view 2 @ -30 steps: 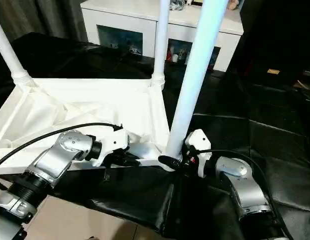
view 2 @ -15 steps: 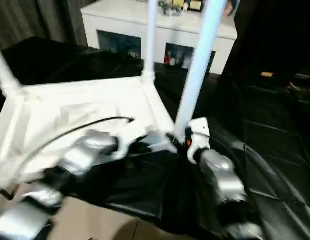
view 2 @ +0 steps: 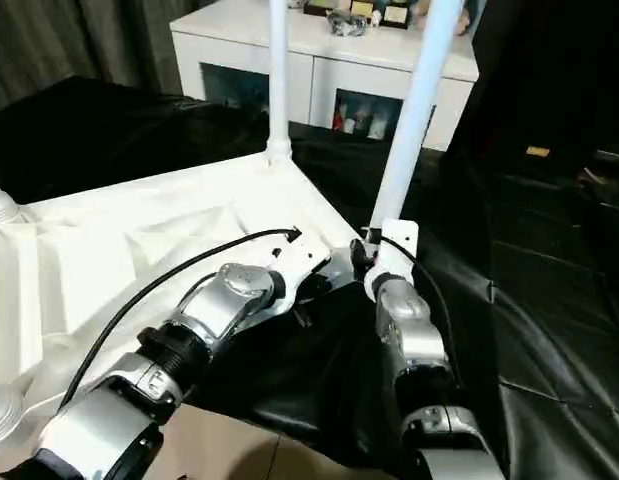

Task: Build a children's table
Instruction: Rotate leg to tighten

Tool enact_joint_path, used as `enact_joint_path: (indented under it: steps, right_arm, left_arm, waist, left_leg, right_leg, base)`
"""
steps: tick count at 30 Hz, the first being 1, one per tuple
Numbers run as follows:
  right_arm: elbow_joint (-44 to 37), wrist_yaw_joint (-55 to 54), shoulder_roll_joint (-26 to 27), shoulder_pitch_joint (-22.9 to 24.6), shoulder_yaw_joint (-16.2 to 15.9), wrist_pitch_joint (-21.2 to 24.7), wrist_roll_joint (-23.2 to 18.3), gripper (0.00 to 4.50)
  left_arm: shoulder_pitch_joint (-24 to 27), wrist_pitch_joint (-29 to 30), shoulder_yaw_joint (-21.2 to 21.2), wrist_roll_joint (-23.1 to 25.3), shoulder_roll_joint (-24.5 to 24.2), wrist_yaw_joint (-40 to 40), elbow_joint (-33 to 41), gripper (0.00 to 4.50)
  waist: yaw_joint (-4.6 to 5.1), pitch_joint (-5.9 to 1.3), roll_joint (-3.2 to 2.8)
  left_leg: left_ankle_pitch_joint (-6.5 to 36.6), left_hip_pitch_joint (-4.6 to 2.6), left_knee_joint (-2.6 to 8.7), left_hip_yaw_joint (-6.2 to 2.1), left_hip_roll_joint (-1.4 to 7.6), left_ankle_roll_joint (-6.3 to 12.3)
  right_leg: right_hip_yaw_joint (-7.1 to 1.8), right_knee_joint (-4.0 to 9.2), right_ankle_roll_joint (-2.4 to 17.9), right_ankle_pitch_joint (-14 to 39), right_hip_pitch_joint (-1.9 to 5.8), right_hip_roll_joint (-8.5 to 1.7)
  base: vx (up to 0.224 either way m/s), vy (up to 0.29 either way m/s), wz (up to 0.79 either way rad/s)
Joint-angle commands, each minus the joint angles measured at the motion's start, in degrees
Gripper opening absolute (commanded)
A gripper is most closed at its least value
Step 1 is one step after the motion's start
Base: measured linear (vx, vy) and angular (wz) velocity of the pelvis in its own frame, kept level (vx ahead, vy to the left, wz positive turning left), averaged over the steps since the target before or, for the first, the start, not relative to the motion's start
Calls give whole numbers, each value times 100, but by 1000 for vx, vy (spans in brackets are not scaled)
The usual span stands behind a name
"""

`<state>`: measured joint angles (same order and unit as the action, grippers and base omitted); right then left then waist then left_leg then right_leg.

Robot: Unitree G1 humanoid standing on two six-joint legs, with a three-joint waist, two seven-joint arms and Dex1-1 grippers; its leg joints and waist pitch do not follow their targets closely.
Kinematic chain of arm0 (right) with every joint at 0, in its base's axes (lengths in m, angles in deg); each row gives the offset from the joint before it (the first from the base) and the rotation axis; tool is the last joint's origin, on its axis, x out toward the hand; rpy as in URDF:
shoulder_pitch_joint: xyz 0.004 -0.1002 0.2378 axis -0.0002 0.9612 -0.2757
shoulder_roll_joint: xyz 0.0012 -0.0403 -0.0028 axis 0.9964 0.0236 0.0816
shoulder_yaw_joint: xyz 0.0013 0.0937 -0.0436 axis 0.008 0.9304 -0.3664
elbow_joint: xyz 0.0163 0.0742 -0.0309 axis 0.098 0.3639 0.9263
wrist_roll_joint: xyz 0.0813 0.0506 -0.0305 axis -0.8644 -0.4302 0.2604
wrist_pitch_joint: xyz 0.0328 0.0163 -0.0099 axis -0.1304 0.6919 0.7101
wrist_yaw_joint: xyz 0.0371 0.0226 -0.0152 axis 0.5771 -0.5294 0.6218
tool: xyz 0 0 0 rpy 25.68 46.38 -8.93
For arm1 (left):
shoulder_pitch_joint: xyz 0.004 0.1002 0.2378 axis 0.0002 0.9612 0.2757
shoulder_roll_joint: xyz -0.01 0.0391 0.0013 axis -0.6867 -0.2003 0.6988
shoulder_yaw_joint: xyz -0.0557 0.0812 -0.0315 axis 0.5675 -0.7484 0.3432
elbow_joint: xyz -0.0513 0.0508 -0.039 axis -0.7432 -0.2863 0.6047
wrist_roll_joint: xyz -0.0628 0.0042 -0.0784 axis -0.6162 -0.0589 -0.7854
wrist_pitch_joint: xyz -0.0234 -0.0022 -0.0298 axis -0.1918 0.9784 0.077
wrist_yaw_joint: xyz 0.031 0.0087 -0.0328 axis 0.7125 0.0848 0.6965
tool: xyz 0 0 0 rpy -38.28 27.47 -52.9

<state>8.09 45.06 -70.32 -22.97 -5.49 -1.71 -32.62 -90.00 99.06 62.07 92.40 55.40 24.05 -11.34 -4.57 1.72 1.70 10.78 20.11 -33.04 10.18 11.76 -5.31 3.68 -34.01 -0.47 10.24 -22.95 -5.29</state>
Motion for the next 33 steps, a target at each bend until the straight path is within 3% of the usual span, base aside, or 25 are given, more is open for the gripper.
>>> enact_joint_path:
  steps: [1, 2, 3, 5, 8, 11, 13, 15, 17, 21, 24, 26, 31, 33]
  right_arm:
    - [-226, 241, 66, 159, -263, -63, 20, 340]
    - [-370, 235, -29, 217, -224, -120, 31, 369]
    - [-390, 234, -42, 226, -221, -129, 36, 377]
    - [-681, 363, -241, 384, -249, -167, 119, 383]
    - [-1292, 1182, -667, 847, -235, -110, -120, 416]
    - [-1615, 1974, -1026, 1192, -474, -146, -160, 416]
    - [-1993, 2809, -1437, 1590, -721, -99, -318, 416]
    - [-2240, 3349, -1759, 1881, -821, -57, -457, 416]
    - [-2336, 3609, -2058, 2104, -751, -35, -511, 416]
    - [-2381, 3876, -2318, 2279, -543, 17, -611, 416]
    - [-2543, 4225, -2502, 2441, -480, 77, -763, 416]
    - [-2624, 4337, -2596, 2498, -483, 90, -822, 416]
    - [-2643, 4440, -2709, 2508, -426, 113, -882, 416]
    - [-2656, 4475, -2713, 2517, -438, 119, -880, 416]
  left_arm:
    - [-5, -212, 97, 76, -135, 183, -58, 0]
    - [-9, -290, 69, 84, -190, 110, -88, 0]
    - [-10, -294, 69, 84, -195, 106, -94, 0]
    - [-20, -411, 44, 113, -270, 64, -124, 0]
    - [-19, -526, 32, 134, -392, -76, -176, 0]
    - [-23, -761, 2, 158, -472, -223, -253, 0]
    - [0, -1098, -142, 207, -605, -585, -277, 0]
    - [79, -1529, -332, 201, -747, -1177, -172, 0]
    - [204, -1837, -540, 121, -915, -1980, 70, 0]
    - [241, -1853, -588, 13, -996, -2406, 221, 0]
    - [236, -1966, -627, -21, -1033, -2639, 225, 0]
    - [224, -2095, -653, -21, -1048, -2748, 204, 0]
    - [194, -2515, -622, -143, -1042, -3291, 181, 0]
    - [195, -2590, -632, -146, -1046, -3313, 186, 0]
  waist:
    - [30, -241, 54]
    - [37, -251, 65]
    - [48, -256, 66]
    - [62, -263, 58]
    - [27, -272, 15]
    - [31, -278, 31]
    - [12, -274, 12]
    - [3, -262, 30]
    - [-45, -251, 30]
    - [-83, -242, -5]
    - [-120, -232, -6]
    - [-126, -234, 1]
    - [-138, -244, 31]
    - [-157, -245, 15]
  left_leg:
    - [1691, 76, 470, -52, 67, 160]
    - [1613, 93, 470, -58, 62, 145]
    - [1595, 76, 459, -56, 66, 146]
    - [1504, 43, 435, -32, 75, 192]
    - [1121, 66, 399, -14, 85, 354]
    - [978, 104, 385, -14, 80, 463]
    - [1063, 76, 374, -12, 90, 545]
    - [1131, 98, 385, -17, 92, 631]
    - [1184, 72, 389, -13, 126, 647]
    - [1356, -17, 387, 20, 149, 503]
    - [1423, 0, 396, 31, 160, 507]
    - [1426, 36, 404, 14, 147, 494]
    - [1287, 40, 391, 19, 142, 493]
    - [1256, 31, 382, 20, 148, 510]
  right_leg:
    - [-164, 526, 519, 2294, 226, -256]
    - [-153, 540, 453, 2334, 259, -257]
    - [-162, 532, 475, 2290, 234, -261]
    - [-180, 519, 618, 2016, 207, -246]
    - [-197, 432, 871, 1236, 250, -236]
    - [-184, 411, 986, 966, 299, -235]
    - [-183, 433, 1039, 941, 298, -232]
    - [-184, 437, 1063, 984, 313, -241]
    - [-207, 448, 1097, 1156, 295, -272]
    - [-229, 447, 1232, 1239, 220, -259]
    - [-231, 434, 1274, 1121, 248, -261]
    - [-222, 440, 1173, 1257, 276, -274]
    - [-223, 439, 1114, 1277, 270, -280]
    - [-225, 429, 1151, 1215, 262, -282]
  base:
    - [0, 0, 0]
    - [0, 0, 0]
    - [0, 0, 0]
    - [0, 0, 0]
    - [0, 0, 0]
    - [0, 0, 0]
    - [0, 0, 0]
    - [0, 0, 0]
    - [0, 0, 0]
    - [0, 0, 0]
    - [0, 0, 0]
    - [0, 0, 0]
    - [0, 0, 0]
    - [0, 0, 0]
